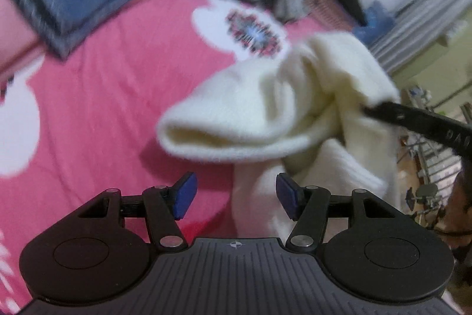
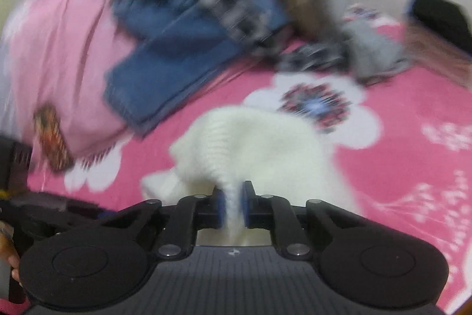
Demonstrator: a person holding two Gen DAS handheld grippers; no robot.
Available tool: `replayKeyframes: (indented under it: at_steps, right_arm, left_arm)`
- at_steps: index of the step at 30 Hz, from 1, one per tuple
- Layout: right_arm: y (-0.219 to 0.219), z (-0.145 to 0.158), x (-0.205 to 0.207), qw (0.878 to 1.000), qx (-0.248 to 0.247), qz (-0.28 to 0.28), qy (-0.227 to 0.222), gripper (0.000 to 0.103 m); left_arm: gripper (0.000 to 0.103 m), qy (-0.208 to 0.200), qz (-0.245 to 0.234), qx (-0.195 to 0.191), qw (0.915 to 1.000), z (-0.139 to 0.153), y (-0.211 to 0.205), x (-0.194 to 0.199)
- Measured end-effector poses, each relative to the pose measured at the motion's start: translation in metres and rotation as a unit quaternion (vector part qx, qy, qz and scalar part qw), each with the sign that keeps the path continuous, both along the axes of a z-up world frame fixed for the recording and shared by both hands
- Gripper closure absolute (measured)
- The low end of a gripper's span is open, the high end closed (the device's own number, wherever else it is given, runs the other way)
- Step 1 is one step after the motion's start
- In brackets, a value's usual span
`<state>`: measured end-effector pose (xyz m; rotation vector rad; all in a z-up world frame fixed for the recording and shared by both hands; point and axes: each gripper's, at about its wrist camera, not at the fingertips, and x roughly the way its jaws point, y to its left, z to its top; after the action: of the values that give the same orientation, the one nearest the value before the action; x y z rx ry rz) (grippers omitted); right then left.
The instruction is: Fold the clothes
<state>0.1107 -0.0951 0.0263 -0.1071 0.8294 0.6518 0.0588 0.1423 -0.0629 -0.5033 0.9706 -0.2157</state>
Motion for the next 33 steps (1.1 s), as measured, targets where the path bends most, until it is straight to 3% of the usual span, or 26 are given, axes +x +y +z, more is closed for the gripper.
replayKeyframes:
  at_steps: [5, 8, 13, 18, 27, 33]
  right_arm:
    - [-0.054, 0.026, -0.008, 0.994, -0.018, -0.088, -0.068, 0.094]
    - [-0.075, 0.041, 0.002, 0.99, -0.008, -0.115, -0.081, 0.094]
    - [-0.066, 0.056, 0.026, 0.979, -0.064, -0.118, -0.154, 0.095]
    - [-0.046, 0.049, 0.06, 0.968, -0.117, -0.096, -0.199, 0.095]
    - [-0.035, 0.016, 0.138, 0.969, -0.112, -0.11, -0.189, 0.096]
    - [-0.033, -0.034, 0.195, 0.972, -0.118, -0.13, -0.157, 0.096]
  left_arm:
    - [0.038, -0.058, -0.025, 0.039, 0.9972, 0.021, -0.003, 0.007]
    - [0.036, -0.076, -0.047, 0.051, 0.9947, 0.03, -0.013, 0.021]
    - [0.031, -0.101, -0.092, 0.073, 0.9879, 0.026, -0.04, 0.047]
    - [0.03, -0.099, -0.11, 0.076, 0.9861, 0.024, -0.06, 0.069]
    - [0.027, -0.091, -0.099, 0.117, 0.984, 0.01, -0.086, 0.124]
    - [0.027, -0.076, -0.067, 0.136, 0.9855, -0.009, -0.091, 0.166]
